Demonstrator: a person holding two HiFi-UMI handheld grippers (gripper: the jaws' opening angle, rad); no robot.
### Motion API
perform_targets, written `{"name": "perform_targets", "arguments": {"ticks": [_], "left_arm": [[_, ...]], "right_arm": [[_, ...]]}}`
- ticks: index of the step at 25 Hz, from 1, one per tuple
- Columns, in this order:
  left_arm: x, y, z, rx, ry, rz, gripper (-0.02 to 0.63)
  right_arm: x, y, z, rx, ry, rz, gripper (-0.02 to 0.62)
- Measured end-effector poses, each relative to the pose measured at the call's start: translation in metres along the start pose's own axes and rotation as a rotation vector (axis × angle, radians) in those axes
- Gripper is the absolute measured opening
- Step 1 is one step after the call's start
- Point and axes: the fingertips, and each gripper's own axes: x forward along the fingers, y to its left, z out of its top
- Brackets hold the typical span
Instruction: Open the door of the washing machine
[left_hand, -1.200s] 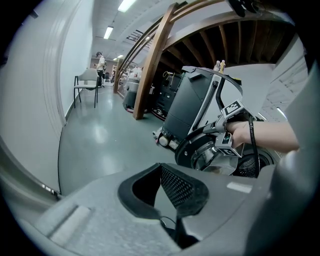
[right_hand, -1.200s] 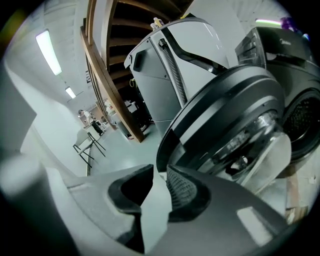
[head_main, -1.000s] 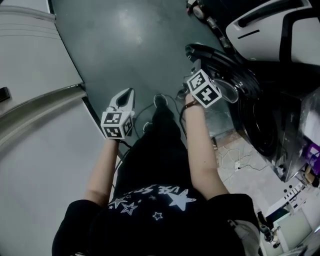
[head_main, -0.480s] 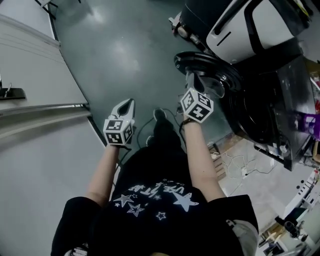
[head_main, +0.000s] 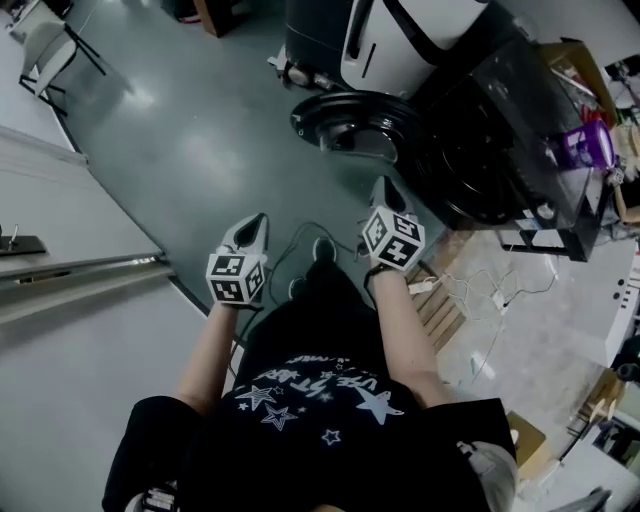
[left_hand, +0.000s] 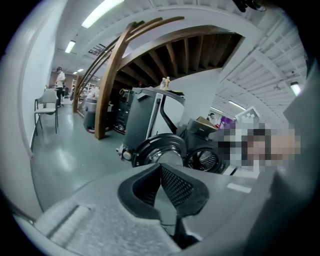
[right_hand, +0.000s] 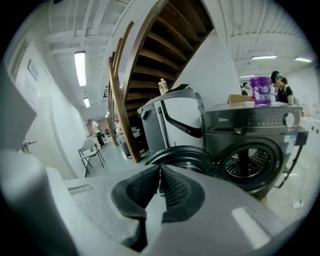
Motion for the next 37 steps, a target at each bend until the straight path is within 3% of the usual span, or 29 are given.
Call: {"name": "perform_targets", "arguments": {"ticks": [7, 16, 24, 37], "left_arm": [[0.022, -0.070, 0.010, 0.100, 0.018, -0.165, 0.012], [0.037, -0.151, 0.007, 0.196, 0.062, -0.317, 0.012], [0.030, -0.200, -0.014, 0.240, 0.085, -0.377, 0.012], [-0.021, -0.266, -0.033, 0.293, 0.081, -0.424, 0.012]], "right_arm": [[-0.069, -0.087, -0.008, 0.061, -0.013, -0.168, 0.012], [-0.144, -0.158, -0.021, 0.131, -0.040, -0.308, 0.006], [-0.200, -0.203, -0.057, 0.213, -0.030, -0.390, 0.005], [-0.303, -0.229, -0.082, 0.270, -0.087, -0.421, 0.005]]}}
